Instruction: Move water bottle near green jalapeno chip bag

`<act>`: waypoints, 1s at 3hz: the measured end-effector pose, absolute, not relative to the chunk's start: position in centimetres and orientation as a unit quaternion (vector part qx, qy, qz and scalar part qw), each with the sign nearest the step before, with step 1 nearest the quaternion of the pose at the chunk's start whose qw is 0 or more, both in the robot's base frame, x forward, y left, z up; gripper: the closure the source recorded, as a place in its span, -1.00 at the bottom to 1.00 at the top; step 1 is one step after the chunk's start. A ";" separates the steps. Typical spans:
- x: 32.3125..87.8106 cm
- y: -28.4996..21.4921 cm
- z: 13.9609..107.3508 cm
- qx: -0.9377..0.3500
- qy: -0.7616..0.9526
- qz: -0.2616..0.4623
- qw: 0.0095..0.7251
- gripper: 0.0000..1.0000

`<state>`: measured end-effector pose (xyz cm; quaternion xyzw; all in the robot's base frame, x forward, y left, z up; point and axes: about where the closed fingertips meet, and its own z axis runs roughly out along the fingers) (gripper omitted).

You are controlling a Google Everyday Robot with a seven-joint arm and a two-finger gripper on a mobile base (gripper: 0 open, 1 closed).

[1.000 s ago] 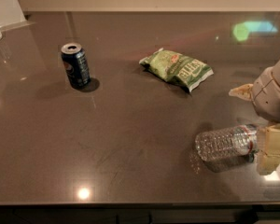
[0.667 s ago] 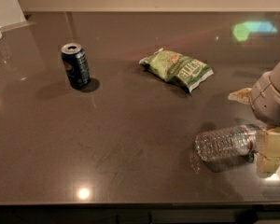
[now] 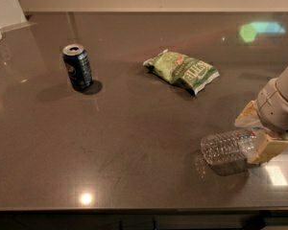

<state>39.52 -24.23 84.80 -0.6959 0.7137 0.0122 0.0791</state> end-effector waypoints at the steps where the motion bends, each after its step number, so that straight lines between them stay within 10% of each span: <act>1: 40.0 -24.1 85.0 -0.697 0.713 0.007 0.078 0.31; 3: 44.6 -23.2 87.3 -0.696 0.714 -0.032 0.071 1.00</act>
Offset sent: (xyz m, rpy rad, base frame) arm 0.0444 0.0135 0.0321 -0.0697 -0.0496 0.0057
